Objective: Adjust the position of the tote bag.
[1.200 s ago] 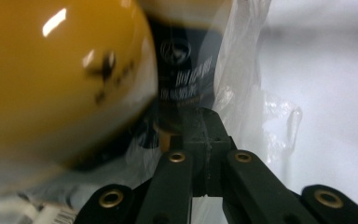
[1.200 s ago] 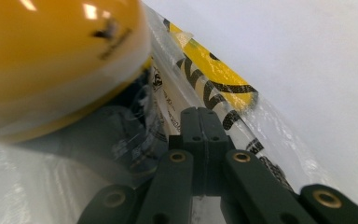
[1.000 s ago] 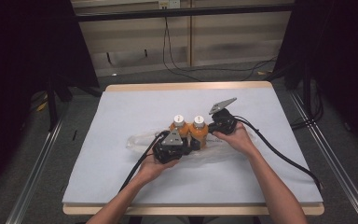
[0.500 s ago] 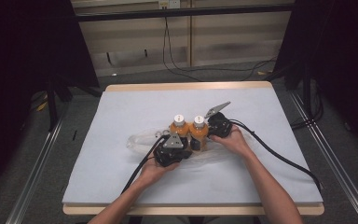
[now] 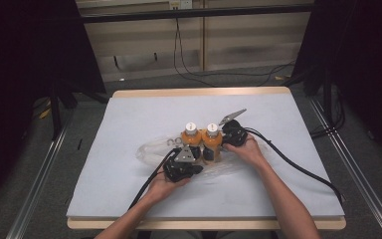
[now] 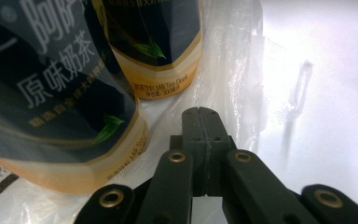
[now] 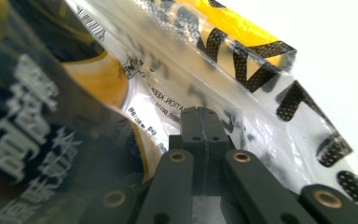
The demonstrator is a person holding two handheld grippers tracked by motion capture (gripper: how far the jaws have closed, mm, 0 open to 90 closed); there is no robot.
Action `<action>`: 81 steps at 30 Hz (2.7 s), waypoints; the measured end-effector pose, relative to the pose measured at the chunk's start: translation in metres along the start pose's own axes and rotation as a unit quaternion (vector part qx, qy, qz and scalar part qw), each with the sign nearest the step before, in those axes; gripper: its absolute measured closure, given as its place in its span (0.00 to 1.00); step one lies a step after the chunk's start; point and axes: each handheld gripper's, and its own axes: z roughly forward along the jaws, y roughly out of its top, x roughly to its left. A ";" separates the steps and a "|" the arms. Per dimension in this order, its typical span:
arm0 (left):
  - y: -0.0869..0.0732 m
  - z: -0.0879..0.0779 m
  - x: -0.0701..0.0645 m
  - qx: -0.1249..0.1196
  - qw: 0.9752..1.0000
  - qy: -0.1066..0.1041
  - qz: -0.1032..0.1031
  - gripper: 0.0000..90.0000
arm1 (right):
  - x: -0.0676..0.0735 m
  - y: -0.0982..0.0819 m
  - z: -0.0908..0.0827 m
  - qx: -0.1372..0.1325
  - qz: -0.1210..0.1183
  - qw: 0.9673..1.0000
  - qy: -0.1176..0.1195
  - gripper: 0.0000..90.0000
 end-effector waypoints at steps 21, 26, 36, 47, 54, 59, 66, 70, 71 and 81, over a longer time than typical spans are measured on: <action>0.002 -0.004 -0.010 0.023 0.999 -0.021 0.039 1.00 | -0.010 0.015 0.007 0.009 -0.003 0.999 -0.031 1.00; 0.000 -0.005 -0.014 0.016 0.999 -0.027 0.030 1.00 | -0.012 0.017 0.009 0.007 0.010 0.999 -0.033 1.00; -0.001 -0.006 -0.018 0.020 0.999 -0.030 0.032 1.00 | -0.015 0.022 0.014 0.003 0.023 0.999 -0.041 1.00; -0.001 -0.008 -0.022 0.031 0.998 -0.049 0.040 1.00 | -0.026 0.033 0.021 0.005 0.045 0.998 -0.050 1.00; -0.002 -0.008 -0.024 0.023 0.998 -0.050 0.040 1.00 | -0.034 0.038 0.025 -0.002 0.060 0.996 -0.062 1.00; -0.001 -0.009 -0.026 0.027 0.997 -0.051 0.041 1.00 | -0.036 0.044 0.027 0.008 0.059 0.995 -0.076 1.00; -0.002 -0.011 -0.027 0.027 0.997 -0.054 0.043 1.00 | -0.041 0.047 0.030 0.003 0.069 0.994 -0.084 1.00; -0.004 -0.011 -0.029 0.016 0.997 -0.060 0.043 1.00 | -0.042 0.049 0.032 0.001 0.067 0.993 -0.092 1.00; -0.005 -0.011 -0.029 0.020 0.997 -0.062 0.043 1.00 | -0.042 0.049 0.032 0.000 0.074 0.993 -0.096 1.00; -0.004 -0.012 -0.030 0.028 0.996 -0.071 0.043 1.00 | -0.046 0.053 0.035 -0.001 0.069 0.992 -0.104 1.00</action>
